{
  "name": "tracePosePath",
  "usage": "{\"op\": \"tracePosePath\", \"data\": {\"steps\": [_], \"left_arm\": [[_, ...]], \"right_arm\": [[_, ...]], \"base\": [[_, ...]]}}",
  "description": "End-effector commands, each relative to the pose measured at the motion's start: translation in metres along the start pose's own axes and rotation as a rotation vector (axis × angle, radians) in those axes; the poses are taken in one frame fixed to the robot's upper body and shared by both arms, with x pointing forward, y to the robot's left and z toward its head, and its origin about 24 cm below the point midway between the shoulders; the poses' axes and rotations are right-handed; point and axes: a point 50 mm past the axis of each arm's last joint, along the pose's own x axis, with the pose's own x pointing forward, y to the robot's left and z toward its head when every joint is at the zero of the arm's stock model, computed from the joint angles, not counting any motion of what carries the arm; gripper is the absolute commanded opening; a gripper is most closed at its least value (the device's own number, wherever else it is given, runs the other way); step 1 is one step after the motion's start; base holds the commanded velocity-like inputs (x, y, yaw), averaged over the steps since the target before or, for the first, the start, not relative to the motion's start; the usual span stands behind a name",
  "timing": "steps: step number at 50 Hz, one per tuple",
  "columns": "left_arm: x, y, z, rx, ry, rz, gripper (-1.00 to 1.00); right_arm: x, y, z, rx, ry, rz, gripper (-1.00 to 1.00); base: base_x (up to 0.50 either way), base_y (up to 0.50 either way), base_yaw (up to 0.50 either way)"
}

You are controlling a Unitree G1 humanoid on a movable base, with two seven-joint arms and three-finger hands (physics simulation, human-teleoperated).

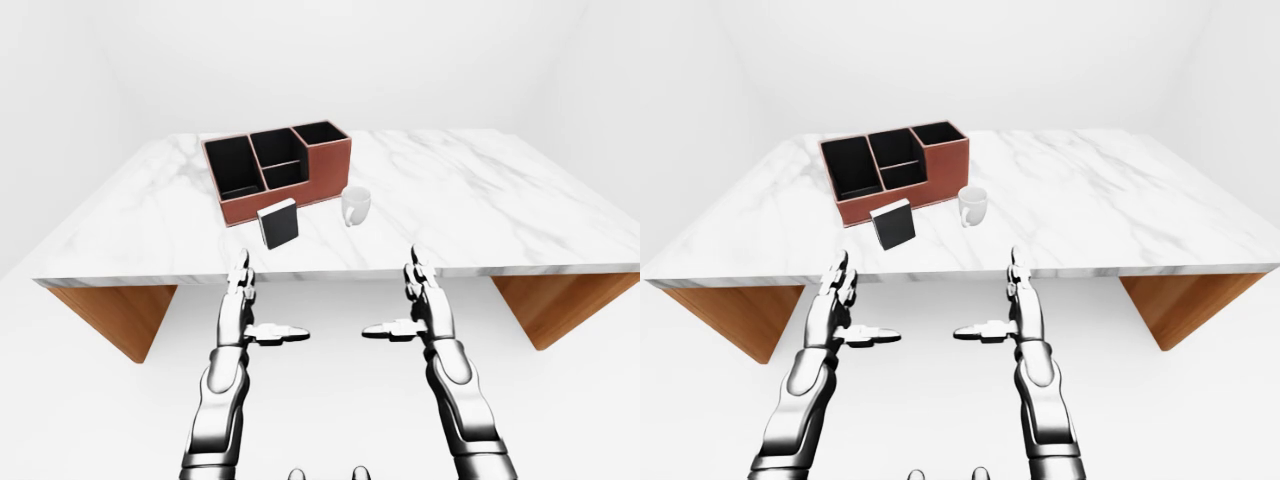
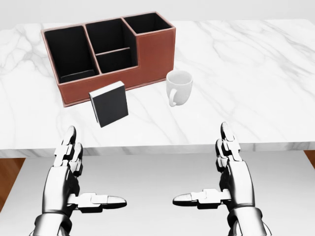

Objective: Pick up the book and place it in the front compartment of the caddy.

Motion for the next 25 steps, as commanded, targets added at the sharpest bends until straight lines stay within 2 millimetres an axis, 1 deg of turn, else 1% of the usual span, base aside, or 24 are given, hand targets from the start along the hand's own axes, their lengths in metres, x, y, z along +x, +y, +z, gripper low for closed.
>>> {"op": "tracePosePath", "data": {"steps": [1, 6, 12, 16, 19, 23, 25], "left_arm": [[-0.001, 0.007, 0.002, 0.008, -0.004, 0.000, 1.00], [-0.001, 0.007, 0.003, 0.009, -0.005, 0.000, 1.00], [0.000, 0.009, 0.006, 0.012, -0.001, 0.005, 1.00], [-0.002, 0.010, 0.013, 0.009, -0.005, 0.005, 1.00], [-0.003, 0.010, 0.021, 0.011, -0.038, 0.006, 1.00], [-0.004, 0.012, 0.030, 0.020, -0.075, 0.009, 1.00], [-0.005, 0.012, 0.038, 0.022, -0.111, 0.010, 1.00]], "right_arm": [[0.000, -0.006, 0.003, 0.001, -0.005, 0.008, 1.00], [0.000, -0.007, 0.002, 0.000, -0.005, 0.007, 1.00], [-0.002, -0.007, 0.010, 0.000, -0.009, 0.008, 1.00], [-0.003, -0.006, 0.015, -0.001, -0.018, 0.012, 1.00], [-0.004, -0.007, 0.024, 0.007, -0.049, 0.012, 1.00], [-0.007, -0.007, 0.040, 0.010, -0.118, 0.012, 1.00], [-0.009, -0.007, 0.046, 0.011, -0.145, 0.013, 1.00]], "base": [[0.00, 0.00, 0.00], [0.00, 0.00, 0.00], [0.00, 0.00, 0.00], [0.00, 0.00, 0.00], [0.00, 0.00, 0.00], [0.00, 0.00, 0.00], [0.00, 0.00, 0.00]]}}
